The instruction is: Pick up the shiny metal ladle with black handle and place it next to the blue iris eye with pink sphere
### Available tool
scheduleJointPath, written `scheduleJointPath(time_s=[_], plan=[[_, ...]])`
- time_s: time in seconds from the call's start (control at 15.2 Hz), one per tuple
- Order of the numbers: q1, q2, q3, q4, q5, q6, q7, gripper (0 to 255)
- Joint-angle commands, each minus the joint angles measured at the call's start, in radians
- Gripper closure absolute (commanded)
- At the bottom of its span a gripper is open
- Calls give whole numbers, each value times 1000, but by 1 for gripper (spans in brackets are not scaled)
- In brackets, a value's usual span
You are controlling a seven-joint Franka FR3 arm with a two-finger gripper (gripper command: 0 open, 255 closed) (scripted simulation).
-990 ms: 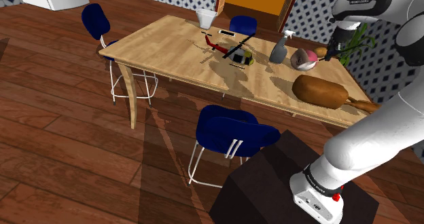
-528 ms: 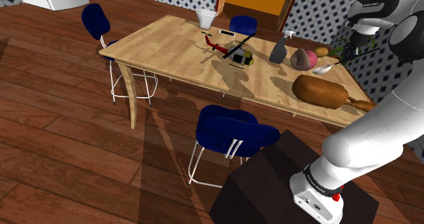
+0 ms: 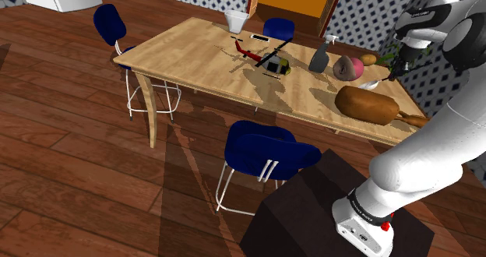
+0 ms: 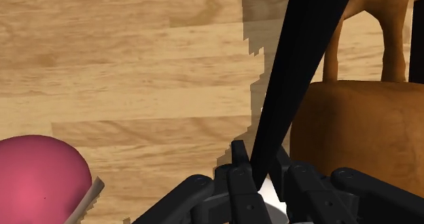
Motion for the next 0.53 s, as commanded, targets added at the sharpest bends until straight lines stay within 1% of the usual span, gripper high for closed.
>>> scheduleJointPath(time_s=[0.0, 0.46], plan=[[-1, 5, 0, -20, 3, 25, 0, 255], [-4, 27, 0, -92, 15, 116, -3, 255]])
